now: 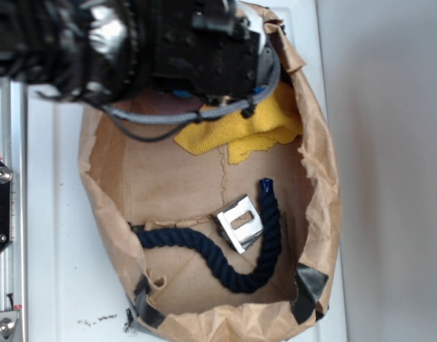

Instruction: Grab the blue ball.

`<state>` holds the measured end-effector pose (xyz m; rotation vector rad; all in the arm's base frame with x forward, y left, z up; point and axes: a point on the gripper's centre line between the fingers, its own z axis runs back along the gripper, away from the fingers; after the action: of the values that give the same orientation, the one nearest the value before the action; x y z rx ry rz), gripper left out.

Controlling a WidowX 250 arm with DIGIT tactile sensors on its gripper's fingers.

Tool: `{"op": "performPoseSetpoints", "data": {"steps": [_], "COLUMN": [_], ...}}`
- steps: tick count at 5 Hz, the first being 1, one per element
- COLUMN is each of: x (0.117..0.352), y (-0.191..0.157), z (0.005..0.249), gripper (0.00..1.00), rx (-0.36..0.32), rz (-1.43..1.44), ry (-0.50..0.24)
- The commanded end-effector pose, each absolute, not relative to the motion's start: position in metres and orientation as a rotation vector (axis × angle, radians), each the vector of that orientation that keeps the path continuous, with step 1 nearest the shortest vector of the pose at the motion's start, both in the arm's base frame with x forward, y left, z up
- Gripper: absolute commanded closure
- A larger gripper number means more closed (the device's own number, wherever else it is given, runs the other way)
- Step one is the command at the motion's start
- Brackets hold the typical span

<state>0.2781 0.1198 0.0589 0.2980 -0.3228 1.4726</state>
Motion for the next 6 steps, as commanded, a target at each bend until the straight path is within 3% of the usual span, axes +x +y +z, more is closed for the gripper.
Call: {"op": "performPoseSetpoints", "data": {"steps": [1, 2, 3, 5, 6], "x": [0.271, 0.278, 0.283, 0.279, 0.276], "y": [0.111, 0.11, 0.108, 0.11, 0.109], "z": [0.061, 0.055, 0.052, 0.053, 0.062], "gripper": [0.0, 0.0, 1.0, 1.0, 1.0], "rx": [0.355, 0.4, 0.433, 0.428, 0.385], "rz": [1.43, 1.442, 1.451, 1.404, 1.365], "ry": [-0.404, -0.404, -0.39, -0.411, -0.41]}}
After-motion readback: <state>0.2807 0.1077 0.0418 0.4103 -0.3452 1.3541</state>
